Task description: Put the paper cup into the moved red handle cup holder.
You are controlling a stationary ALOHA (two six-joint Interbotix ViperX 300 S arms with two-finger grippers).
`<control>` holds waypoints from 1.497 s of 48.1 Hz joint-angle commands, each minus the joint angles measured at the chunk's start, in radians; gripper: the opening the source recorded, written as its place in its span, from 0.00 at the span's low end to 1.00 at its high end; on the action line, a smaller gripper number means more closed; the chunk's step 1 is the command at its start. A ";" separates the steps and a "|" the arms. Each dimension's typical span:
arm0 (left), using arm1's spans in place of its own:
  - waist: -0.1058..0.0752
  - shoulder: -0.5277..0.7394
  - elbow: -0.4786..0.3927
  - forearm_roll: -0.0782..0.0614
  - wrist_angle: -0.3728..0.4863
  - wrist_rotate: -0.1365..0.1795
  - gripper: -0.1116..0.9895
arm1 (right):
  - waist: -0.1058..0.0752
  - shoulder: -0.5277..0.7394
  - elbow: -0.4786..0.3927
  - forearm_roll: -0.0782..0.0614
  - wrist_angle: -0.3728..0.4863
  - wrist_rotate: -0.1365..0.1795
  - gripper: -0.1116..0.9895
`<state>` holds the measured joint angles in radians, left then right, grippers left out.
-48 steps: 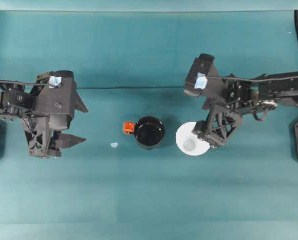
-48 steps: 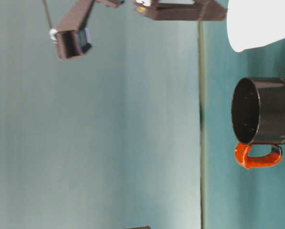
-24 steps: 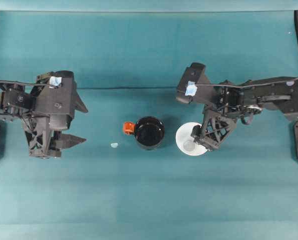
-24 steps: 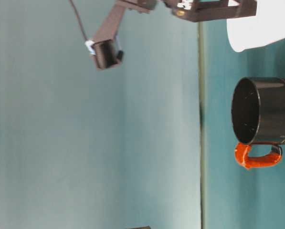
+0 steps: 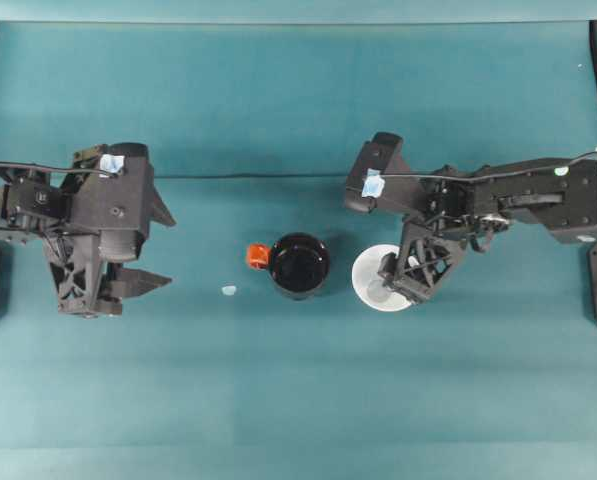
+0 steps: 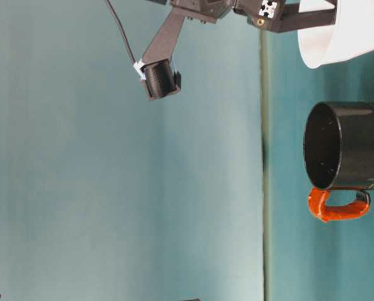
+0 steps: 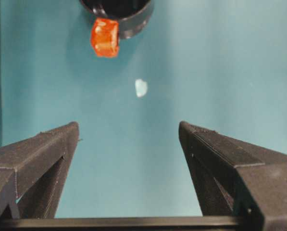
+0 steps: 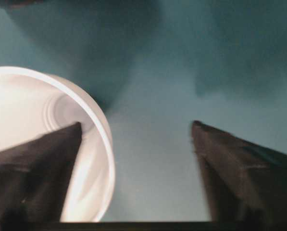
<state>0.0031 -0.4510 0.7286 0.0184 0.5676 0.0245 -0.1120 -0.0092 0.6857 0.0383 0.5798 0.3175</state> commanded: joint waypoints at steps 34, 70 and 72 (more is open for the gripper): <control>-0.002 -0.005 -0.011 0.002 -0.006 -0.026 0.94 | -0.008 -0.114 -0.086 0.038 0.158 0.005 0.01; -0.002 -0.005 -0.012 0.002 -0.021 -0.029 0.94 | -0.055 -0.247 -0.255 0.063 0.276 0.006 0.01; -0.002 -0.005 -0.012 0.002 -0.021 -0.029 0.94 | -0.052 -0.225 -0.276 0.063 0.275 0.005 0.01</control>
<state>0.0031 -0.4510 0.7286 0.0169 0.5538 -0.0046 -0.1733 -0.2224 0.4648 0.0966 0.8652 0.3175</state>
